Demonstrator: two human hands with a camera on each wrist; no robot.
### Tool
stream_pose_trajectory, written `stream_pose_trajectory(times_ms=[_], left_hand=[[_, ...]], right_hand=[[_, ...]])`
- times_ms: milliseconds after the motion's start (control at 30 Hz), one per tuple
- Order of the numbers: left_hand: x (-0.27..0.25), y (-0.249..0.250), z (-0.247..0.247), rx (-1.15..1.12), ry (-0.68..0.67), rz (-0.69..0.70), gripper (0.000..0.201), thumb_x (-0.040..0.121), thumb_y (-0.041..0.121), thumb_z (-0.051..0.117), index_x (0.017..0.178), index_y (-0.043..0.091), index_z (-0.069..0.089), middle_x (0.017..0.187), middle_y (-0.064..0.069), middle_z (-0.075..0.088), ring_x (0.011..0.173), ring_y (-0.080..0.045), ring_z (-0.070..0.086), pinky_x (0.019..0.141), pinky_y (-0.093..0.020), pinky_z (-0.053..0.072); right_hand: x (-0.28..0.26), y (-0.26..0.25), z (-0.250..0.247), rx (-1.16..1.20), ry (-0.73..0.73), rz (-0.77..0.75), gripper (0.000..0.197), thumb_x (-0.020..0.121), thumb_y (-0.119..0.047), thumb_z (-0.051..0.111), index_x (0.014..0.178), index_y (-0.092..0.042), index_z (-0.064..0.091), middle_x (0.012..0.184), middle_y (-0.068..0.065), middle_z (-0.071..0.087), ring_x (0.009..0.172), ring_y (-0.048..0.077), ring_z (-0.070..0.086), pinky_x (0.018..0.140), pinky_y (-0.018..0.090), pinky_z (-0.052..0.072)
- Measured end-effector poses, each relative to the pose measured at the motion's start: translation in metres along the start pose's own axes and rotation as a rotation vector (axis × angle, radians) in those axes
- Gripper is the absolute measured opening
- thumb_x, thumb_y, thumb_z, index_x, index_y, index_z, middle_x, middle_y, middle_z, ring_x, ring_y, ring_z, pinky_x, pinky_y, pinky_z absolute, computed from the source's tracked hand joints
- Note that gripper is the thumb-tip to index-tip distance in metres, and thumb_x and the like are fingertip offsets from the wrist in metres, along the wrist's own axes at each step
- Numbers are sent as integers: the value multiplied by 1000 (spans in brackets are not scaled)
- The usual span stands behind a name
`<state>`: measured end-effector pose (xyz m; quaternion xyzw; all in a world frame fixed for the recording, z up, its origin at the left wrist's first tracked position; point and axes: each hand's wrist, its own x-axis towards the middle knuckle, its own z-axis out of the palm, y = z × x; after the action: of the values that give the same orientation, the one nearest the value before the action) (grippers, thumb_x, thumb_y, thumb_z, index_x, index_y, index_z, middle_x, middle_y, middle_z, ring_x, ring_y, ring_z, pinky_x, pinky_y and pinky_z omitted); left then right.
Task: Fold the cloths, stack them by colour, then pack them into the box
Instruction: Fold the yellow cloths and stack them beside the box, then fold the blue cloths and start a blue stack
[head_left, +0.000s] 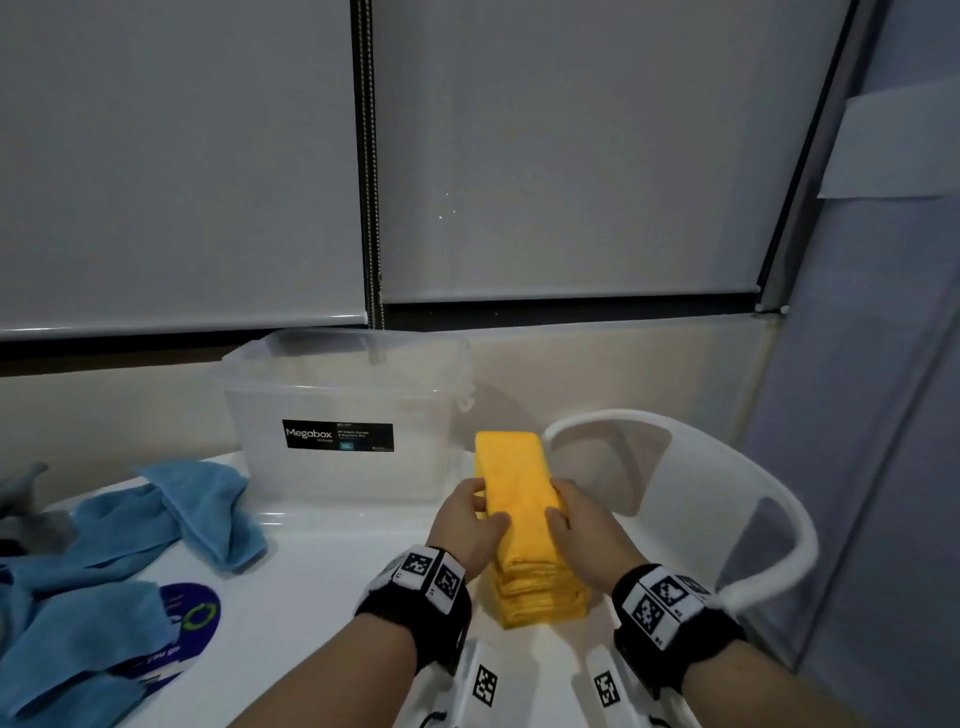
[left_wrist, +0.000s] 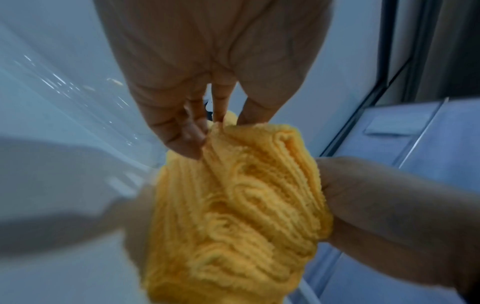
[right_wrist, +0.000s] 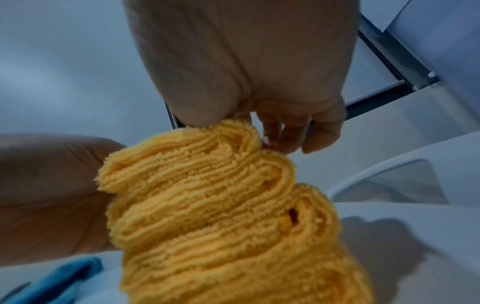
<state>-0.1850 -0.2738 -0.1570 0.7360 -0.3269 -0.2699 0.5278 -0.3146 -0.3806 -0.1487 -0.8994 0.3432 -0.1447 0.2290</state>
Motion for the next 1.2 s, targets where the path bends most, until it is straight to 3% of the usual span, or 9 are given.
stream_pose_trajectory(times_ms=[100, 233, 467, 567, 667, 833, 1000, 1067, 1200], left_hand=[[-3, -2, 1, 235, 20, 3, 69, 91, 25, 60, 150, 18, 24, 139, -12, 43, 125, -30, 48, 101, -33, 42], [-8, -2, 12, 253, -79, -48, 67, 100, 23, 42, 153, 17, 3, 150, -14, 35, 133, -30, 42, 105, -33, 38], [-19, 3, 21, 14, -102, -122, 59, 102, 15, 35, 152, 15, 6, 154, -13, 26, 138, -28, 34, 110, -36, 34], [-19, 3, 17, 67, -156, -219, 73, 92, 34, 38, 153, 17, 2, 147, -16, 37, 126, -36, 45, 105, -41, 39], [-24, 1, 7, 72, -165, -247, 88, 71, 48, 43, 150, 17, 20, 135, -13, 51, 117, -35, 52, 101, -46, 44], [-45, 5, -24, 241, -129, -111, 58, 98, 42, 42, 147, 13, 31, 143, -9, 46, 128, -28, 47, 107, -39, 38], [-76, 2, -89, 441, -71, 58, 34, 95, 32, 51, 123, 15, 59, 126, -2, 60, 110, -16, 56, 100, -29, 43], [-91, -8, -120, 519, -41, 56, 30, 93, 32, 53, 119, 18, 60, 124, 2, 61, 101, -11, 56, 97, -28, 44], [-127, -31, -186, 806, 177, 31, 29, 92, 37, 50, 118, 29, 58, 127, 7, 55, 117, -16, 50, 100, -35, 40]], right_hand=[[2, 1, 7, -60, -81, 109, 49, 101, -34, 29, 148, -22, 22, 146, 15, 30, 128, 34, 40, 106, 44, 36], [4, 1, 10, 54, -222, 172, 54, 103, -35, 22, 153, -23, 5, 156, 12, 23, 136, 32, 35, 109, 36, 31], [4, 6, 12, 114, -254, 163, 53, 104, -31, 23, 153, -19, 8, 151, 11, 35, 130, 31, 43, 106, 36, 36], [5, 6, 11, 119, -255, 156, 51, 103, -31, 25, 152, -19, 16, 149, 11, 38, 128, 31, 45, 105, 37, 37], [5, -1, 8, 54, -244, 155, 48, 103, -29, 29, 149, -16, 26, 146, 11, 42, 127, 30, 45, 102, 34, 37], [4, -21, 3, -58, -8, 194, 38, 100, -34, 37, 127, -9, 48, 130, 17, 50, 117, 33, 49, 97, 39, 41], [-20, -83, 4, -29, 560, -191, 29, 86, -13, 50, 113, -14, 61, 116, 10, 57, 110, 31, 48, 90, 44, 39], [-29, -115, 19, 63, 567, -368, 27, 78, -12, 47, 99, -15, 63, 104, 3, 57, 100, 25, 50, 82, 38, 39], [-44, -178, 75, 167, 375, -631, 22, 73, -2, 50, 85, -16, 62, 97, -7, 49, 93, 16, 49, 79, 32, 43]])
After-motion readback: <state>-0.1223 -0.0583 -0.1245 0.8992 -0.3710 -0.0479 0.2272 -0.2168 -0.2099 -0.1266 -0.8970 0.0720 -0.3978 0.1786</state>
